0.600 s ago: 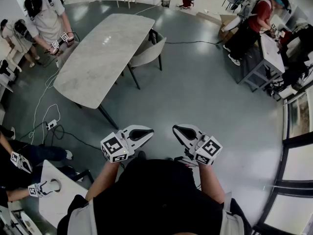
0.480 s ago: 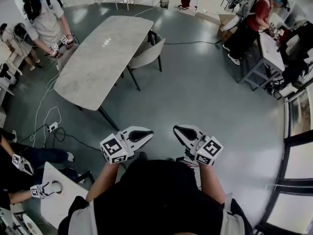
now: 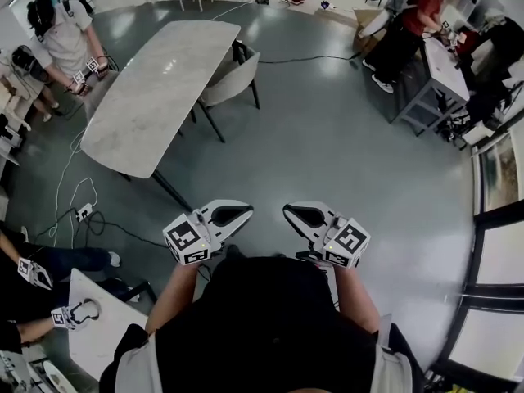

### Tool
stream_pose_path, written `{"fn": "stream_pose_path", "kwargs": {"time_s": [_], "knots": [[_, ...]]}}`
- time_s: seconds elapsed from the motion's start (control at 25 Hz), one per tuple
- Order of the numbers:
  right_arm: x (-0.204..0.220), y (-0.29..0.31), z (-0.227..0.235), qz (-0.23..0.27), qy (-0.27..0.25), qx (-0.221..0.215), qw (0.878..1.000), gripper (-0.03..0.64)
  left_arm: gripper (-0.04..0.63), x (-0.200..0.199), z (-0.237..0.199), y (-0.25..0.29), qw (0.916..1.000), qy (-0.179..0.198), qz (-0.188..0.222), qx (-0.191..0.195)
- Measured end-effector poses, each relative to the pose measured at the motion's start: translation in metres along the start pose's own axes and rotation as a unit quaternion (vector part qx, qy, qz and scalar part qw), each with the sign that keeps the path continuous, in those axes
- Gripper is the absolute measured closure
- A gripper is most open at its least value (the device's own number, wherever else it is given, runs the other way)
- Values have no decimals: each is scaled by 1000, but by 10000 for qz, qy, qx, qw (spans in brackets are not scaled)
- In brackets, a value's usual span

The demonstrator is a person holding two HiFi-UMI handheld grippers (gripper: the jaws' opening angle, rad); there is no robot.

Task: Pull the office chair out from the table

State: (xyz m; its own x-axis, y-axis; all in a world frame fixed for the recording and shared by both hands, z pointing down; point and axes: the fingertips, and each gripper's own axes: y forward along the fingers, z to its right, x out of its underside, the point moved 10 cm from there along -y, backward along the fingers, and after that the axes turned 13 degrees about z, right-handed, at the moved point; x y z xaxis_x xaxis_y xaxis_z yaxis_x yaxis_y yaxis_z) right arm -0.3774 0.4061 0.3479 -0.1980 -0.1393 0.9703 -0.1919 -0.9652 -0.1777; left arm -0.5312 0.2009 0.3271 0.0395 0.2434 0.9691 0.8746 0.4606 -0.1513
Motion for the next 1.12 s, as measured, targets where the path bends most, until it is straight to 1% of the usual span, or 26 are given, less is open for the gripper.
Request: {"fn": "stream_pose_path", "kwargs": {"time_s": [0.24, 0.36, 0.6, 0.72, 0.92, 1.12], "knots": [[-2, -19, 4, -114, -189, -123, 9997, 595, 584, 15, 11, 16, 9997, -82, 62, -209], [1, -30, 6, -181, -194, -131, 9996, 595, 583, 24, 19, 21, 9995, -100, -11, -290], [10, -59, 14, -211, -63, -200, 9996, 595, 583, 42, 36, 35, 9986, -177, -116, -485], [14, -64, 17, -232, 36, -176, 9996, 595, 583, 44, 40, 38, 9976, -277, -252, -585], [15, -61, 21, -295, 14, -170, 9994, 595, 584, 49, 33, 41, 9974, -314, -308, -564], [16, -56, 38, -360, 9, -66, 9993, 595, 584, 53, 16, 46, 9974, -372, -288, -555]]}}
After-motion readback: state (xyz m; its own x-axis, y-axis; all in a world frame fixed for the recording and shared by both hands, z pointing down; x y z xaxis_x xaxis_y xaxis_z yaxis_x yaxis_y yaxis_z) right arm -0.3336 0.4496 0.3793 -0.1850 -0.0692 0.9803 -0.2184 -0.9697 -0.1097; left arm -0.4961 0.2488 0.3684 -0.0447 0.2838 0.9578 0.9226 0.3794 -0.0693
